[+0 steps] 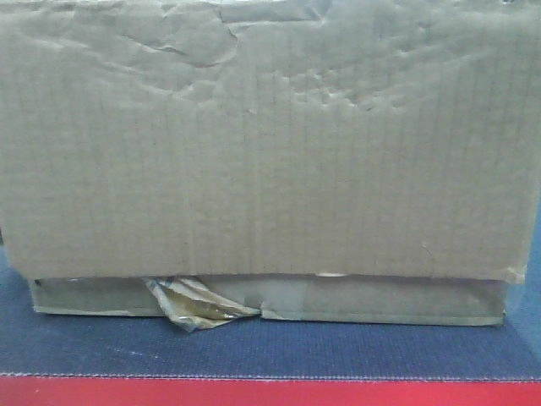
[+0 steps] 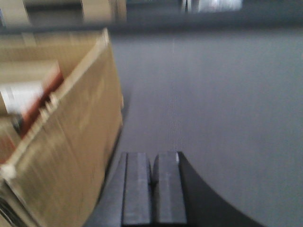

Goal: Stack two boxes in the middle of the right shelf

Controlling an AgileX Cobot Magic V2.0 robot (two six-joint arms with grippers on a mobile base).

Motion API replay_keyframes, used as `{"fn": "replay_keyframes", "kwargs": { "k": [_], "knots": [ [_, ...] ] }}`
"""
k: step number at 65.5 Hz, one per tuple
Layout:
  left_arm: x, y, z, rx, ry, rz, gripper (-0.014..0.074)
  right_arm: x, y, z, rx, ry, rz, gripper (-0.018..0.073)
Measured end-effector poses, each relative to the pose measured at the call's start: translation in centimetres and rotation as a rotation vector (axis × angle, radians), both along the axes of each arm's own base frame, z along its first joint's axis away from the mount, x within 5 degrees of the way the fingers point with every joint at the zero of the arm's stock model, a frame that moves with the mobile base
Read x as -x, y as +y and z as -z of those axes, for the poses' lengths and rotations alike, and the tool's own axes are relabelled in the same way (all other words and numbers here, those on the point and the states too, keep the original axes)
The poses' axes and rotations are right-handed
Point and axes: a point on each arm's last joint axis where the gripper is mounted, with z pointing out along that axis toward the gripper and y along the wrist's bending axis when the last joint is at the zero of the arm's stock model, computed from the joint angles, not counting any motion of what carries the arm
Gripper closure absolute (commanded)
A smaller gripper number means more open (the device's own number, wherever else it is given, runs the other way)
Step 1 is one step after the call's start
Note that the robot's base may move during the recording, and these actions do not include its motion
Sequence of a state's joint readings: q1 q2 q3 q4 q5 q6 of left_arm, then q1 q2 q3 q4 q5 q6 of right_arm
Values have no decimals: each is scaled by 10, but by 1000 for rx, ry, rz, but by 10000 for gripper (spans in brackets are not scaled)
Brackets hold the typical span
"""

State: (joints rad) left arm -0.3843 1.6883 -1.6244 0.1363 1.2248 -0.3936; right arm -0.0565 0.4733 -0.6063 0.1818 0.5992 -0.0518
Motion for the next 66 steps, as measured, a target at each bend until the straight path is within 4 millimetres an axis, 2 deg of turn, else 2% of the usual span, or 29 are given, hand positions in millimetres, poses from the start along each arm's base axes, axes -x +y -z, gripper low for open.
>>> {"fn": "replay_keyframes", "kwargs": {
  "k": [4, 13, 24, 33, 39, 44, 52, 66],
  "knots": [
    [0, 0, 0, 0, 0, 0, 319, -21, 0, -3, -7, 147, -17, 721],
    [0, 0, 0, 0, 0, 0, 319, -59, 0, -9, -18, 359, -42, 721],
    [0, -1, 0, 7, 3, 0, 319, -97, 0, -5, -51, 473, -53, 721],
    [0, -1, 0, 10, 4, 0, 319, -123, -1, 1, -73, 552, -51, 718],
    [0, -1, 0, 10, 4, 0, 319, -137, -1, -2, -117, 611, -20, 717],
    [0, -1, 0, 10, 4, 0, 319, -148, -1, -10, -127, 625, 28, 706],
    [0, -1, 0, 12, 5, 0, 319, -160, 6, -33, -52, 605, 96, 706],
    [0, -1, 0, 13, 5, -2, 319, -172, 47, -68, -4, 586, 15, 706]
  ]
}}
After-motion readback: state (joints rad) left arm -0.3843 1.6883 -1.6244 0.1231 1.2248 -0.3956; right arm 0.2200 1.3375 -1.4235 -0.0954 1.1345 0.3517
